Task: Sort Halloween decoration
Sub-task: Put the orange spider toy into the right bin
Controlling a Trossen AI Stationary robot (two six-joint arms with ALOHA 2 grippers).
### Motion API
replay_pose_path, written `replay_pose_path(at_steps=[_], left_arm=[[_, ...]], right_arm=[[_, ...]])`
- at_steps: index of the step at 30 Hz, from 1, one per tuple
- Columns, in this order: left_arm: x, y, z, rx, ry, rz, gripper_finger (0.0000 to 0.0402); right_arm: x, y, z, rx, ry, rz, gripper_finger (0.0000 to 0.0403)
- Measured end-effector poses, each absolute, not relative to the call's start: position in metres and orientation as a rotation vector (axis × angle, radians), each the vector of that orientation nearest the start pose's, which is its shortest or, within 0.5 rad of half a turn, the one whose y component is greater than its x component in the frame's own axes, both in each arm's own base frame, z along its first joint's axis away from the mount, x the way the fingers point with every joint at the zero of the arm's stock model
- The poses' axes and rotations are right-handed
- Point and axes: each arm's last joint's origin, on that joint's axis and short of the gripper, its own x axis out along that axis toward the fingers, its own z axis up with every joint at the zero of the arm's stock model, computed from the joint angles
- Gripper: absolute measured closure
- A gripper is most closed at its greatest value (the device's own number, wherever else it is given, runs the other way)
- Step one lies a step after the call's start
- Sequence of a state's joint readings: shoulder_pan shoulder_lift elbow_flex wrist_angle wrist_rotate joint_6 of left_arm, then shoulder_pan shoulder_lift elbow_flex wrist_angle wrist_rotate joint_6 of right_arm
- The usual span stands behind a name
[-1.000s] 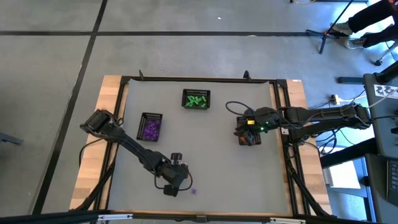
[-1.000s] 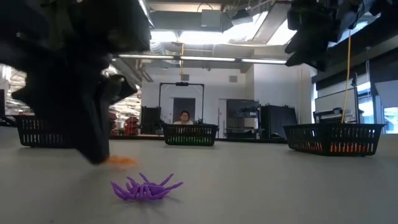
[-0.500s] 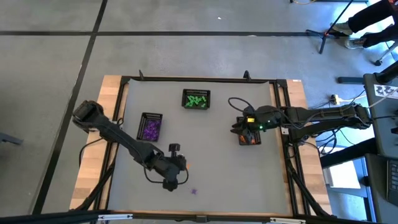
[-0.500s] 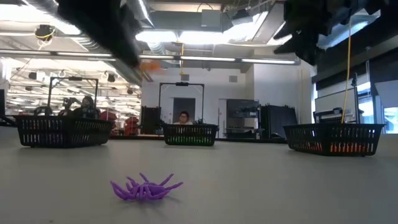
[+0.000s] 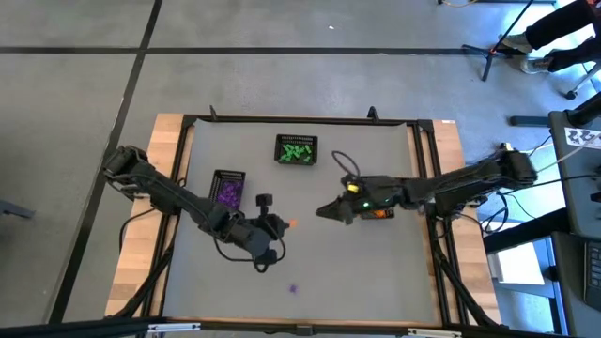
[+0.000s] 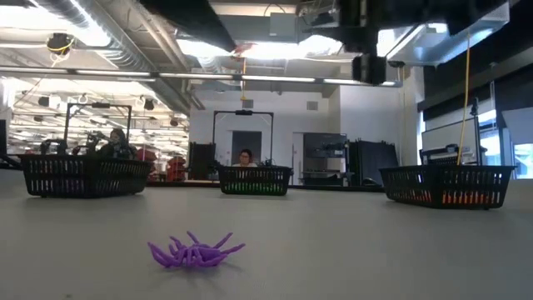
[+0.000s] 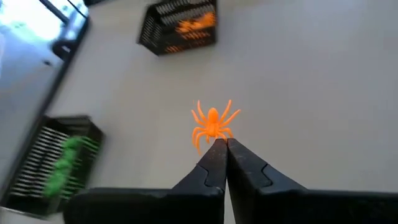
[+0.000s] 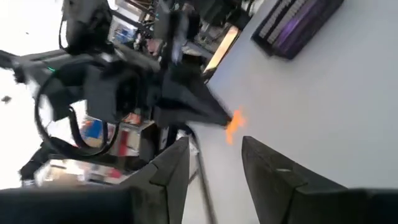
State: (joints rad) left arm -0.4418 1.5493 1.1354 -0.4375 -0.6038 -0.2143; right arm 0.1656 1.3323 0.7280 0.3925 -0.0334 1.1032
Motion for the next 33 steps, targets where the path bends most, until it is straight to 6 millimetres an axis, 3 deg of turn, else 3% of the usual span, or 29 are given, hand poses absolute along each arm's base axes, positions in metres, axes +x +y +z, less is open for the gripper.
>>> replay_pose_path(at_steps=[6, 16, 33], left_arm=[[0.307, -0.115, 0.269, 0.294, 0.687, 0.247, 0.0401], [0.310, -0.110, 0.271, 0.308, 0.685, 0.262, 0.0401], [0.306, -0.112, 0.267, 0.313, 0.737, 0.217, 0.0401]], right_arm=[[0.307, 0.053, 0.230, 1.205, 0.263, 0.138, 0.0258], [0.334, 0.058, 0.231, 1.222, 0.246, 0.167, 0.0258], [0.333, 0.060, 0.213, 1.180, 0.482, 0.131, 0.0258]])
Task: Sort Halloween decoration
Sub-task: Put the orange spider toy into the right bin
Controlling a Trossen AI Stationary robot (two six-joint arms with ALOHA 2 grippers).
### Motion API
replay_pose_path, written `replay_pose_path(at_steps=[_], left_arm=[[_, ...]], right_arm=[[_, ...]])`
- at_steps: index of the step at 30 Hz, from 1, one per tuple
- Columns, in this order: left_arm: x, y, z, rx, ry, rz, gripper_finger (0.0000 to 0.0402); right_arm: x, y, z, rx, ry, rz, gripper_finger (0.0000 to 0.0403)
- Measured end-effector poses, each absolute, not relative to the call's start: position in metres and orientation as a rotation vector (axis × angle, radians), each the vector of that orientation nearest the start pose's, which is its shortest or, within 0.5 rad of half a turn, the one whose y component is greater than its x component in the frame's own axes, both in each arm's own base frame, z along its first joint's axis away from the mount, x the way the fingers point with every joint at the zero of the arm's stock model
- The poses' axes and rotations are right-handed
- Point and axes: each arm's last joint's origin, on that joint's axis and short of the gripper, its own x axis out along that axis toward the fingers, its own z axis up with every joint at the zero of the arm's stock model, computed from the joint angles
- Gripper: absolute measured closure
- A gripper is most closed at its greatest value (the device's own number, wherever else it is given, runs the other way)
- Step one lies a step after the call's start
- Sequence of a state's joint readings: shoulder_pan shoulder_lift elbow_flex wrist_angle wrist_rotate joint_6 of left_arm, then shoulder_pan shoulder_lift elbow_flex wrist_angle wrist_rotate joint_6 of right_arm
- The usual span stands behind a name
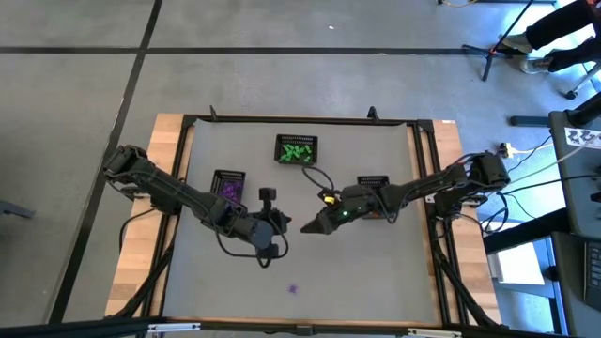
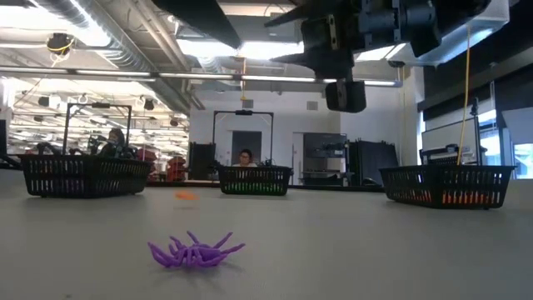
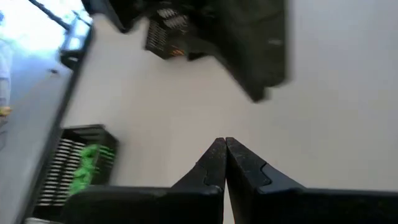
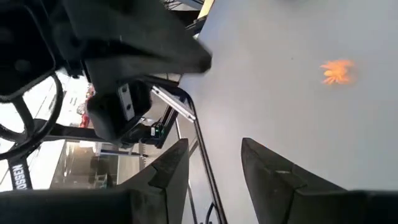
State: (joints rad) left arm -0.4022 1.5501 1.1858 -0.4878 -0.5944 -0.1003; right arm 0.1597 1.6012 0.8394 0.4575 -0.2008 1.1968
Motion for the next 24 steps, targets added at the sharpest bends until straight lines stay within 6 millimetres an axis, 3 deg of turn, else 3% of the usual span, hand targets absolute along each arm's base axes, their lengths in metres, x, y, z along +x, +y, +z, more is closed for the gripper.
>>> replay_pose_path(at_steps=[4, 11, 18, 24], left_arm=[[0.303, -0.111, 0.257, 0.204, 0.825, 0.125, 0.0401], [0.287, -0.097, 0.205, -0.025, 1.010, 0.104, 0.0391], [0.273, -0.078, 0.164, -0.227, 1.081, 0.138, 0.0306], [0.273, -0.060, 0.157, -0.252, 1.077, 0.204, 0.0248]], right_arm=[[0.334, 0.056, 0.212, 1.180, 0.481, 0.119, 0.0258], [0.331, 0.054, 0.225, 1.117, 0.432, 0.189, 0.0258], [0.319, 0.053, 0.247, 1.077, 0.388, 0.222, 0.0258], [0.311, 0.051, 0.255, 1.035, 0.398, 0.209, 0.0258]])
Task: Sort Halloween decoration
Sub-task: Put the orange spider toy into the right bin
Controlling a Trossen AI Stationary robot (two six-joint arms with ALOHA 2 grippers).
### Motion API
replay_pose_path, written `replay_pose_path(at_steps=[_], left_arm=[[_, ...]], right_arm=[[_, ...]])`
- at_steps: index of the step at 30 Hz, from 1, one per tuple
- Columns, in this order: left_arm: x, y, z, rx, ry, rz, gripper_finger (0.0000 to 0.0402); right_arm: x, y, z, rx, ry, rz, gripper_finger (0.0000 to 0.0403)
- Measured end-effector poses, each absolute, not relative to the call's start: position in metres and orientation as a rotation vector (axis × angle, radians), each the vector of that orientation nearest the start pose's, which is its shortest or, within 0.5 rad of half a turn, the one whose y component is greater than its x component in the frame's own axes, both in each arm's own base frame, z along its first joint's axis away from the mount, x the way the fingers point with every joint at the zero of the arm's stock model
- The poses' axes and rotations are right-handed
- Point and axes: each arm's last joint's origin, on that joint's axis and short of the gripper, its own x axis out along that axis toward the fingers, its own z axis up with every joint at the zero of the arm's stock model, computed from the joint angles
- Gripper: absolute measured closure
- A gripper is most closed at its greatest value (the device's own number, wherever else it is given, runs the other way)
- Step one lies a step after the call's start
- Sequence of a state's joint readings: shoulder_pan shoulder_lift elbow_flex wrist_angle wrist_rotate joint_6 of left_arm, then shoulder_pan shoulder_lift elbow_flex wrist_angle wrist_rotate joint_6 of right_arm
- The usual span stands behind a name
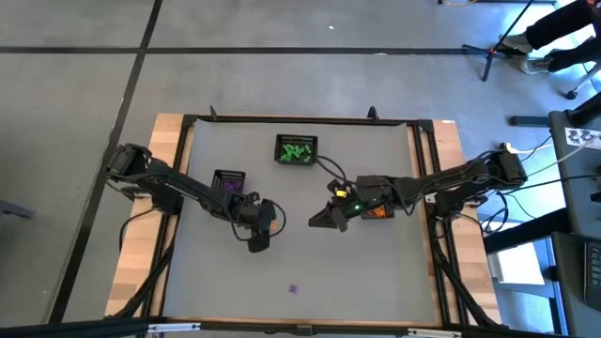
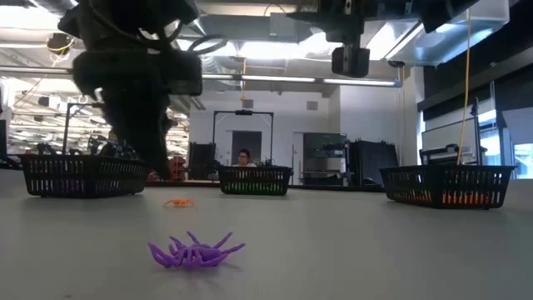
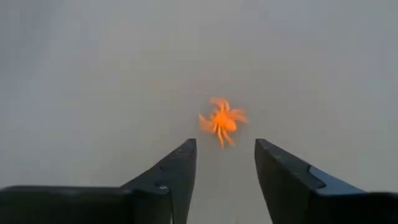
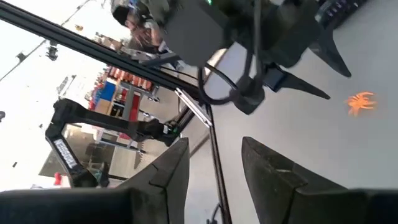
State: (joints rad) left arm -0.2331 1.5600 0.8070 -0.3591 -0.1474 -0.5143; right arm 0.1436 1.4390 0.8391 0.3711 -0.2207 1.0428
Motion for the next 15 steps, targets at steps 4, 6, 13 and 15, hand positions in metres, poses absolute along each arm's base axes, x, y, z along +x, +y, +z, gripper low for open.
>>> replay_pose_path(at_steps=[4, 6, 13, 15], left_arm=[[0.277, -0.054, 0.157, -0.240, 1.062, 0.199, 0.0241], [0.277, -0.053, 0.154, -0.238, 1.078, 0.194, 0.0241], [0.284, -0.058, 0.136, -0.258, 1.117, 0.166, 0.0242], [0.285, -0.058, 0.131, -0.263, 1.122, 0.177, 0.0242]], right_arm=[[0.309, 0.051, 0.253, 1.024, 0.423, 0.196, 0.0258], [0.309, 0.051, 0.252, 1.016, 0.429, 0.195, 0.0258], [0.308, 0.051, 0.251, 1.006, 0.450, 0.192, 0.0258], [0.308, 0.051, 0.251, 1.005, 0.449, 0.193, 0.0258]])
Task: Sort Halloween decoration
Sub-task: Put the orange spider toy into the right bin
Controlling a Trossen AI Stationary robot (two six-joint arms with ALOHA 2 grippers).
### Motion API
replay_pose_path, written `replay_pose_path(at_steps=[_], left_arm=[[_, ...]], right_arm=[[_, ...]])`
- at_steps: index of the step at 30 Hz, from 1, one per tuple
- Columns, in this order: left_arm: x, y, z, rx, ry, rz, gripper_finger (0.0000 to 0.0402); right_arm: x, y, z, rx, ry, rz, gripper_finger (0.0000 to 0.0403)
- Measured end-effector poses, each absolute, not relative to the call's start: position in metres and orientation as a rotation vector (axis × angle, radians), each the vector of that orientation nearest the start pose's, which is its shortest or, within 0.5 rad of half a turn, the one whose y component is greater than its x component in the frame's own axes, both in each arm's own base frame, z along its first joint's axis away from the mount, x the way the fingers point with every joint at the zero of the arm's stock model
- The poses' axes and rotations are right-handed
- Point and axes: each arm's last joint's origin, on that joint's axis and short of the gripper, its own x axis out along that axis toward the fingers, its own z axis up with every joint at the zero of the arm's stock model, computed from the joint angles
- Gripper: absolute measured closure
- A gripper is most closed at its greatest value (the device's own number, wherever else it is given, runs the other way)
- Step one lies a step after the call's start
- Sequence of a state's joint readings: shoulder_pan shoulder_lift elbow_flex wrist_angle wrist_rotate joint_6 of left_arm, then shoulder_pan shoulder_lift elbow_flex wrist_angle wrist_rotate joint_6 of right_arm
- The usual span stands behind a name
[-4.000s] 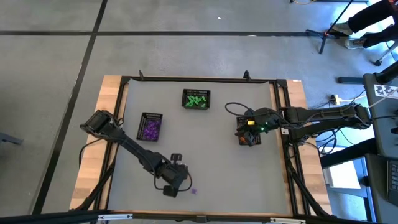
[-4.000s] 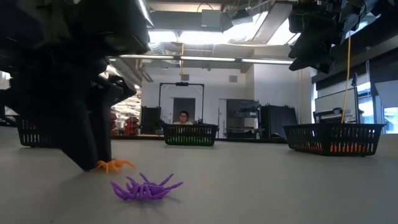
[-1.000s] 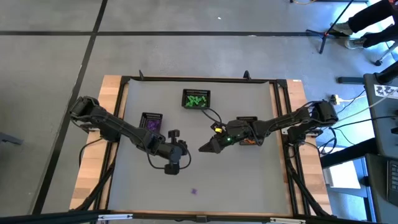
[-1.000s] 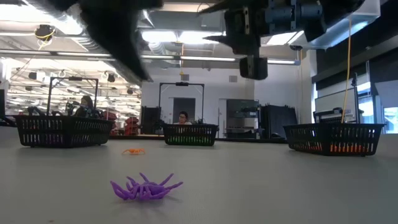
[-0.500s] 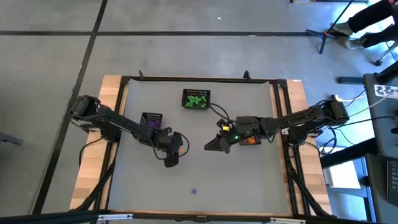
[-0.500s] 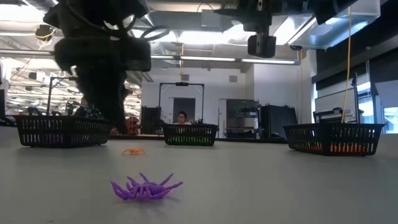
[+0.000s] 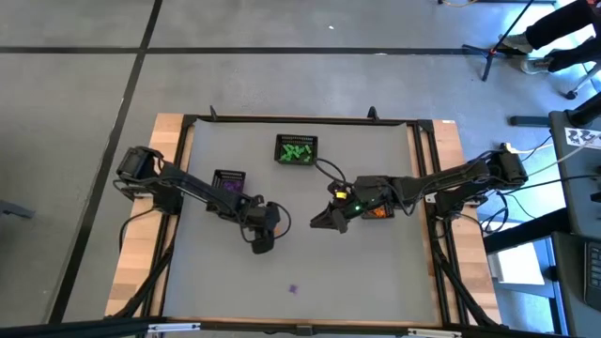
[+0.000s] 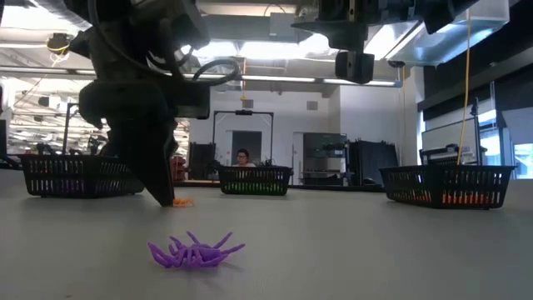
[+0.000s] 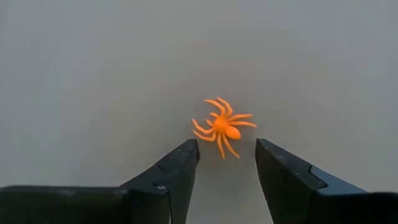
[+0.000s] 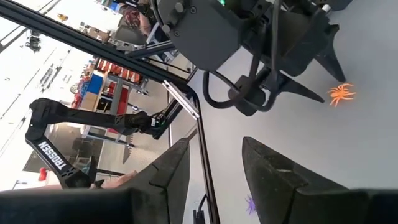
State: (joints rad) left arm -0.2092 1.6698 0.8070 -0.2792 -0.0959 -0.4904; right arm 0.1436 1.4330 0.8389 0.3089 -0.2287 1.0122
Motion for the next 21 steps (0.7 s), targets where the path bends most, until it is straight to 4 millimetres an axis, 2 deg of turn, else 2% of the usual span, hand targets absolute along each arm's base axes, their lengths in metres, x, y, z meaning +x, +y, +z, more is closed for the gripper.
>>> replay_pose_path(at_steps=[6, 9, 15, 21], left_arm=[[0.288, -0.058, 0.126, -0.269, 1.120, 0.215, 0.0254], [0.287, -0.060, 0.126, -0.241, 1.110, 0.236, 0.0289], [0.287, -0.060, 0.127, -0.240, 1.107, 0.241, 0.0389], [0.299, -0.063, 0.141, -0.214, 1.087, 0.223, 0.0401]], right_arm=[[0.308, 0.051, 0.251, 1.005, 0.449, 0.193, 0.0258], [0.308, 0.051, 0.250, 1.005, 0.451, 0.192, 0.0258], [0.308, 0.051, 0.250, 1.005, 0.452, 0.192, 0.0258], [0.308, 0.051, 0.250, 1.004, 0.453, 0.185, 0.0258]])
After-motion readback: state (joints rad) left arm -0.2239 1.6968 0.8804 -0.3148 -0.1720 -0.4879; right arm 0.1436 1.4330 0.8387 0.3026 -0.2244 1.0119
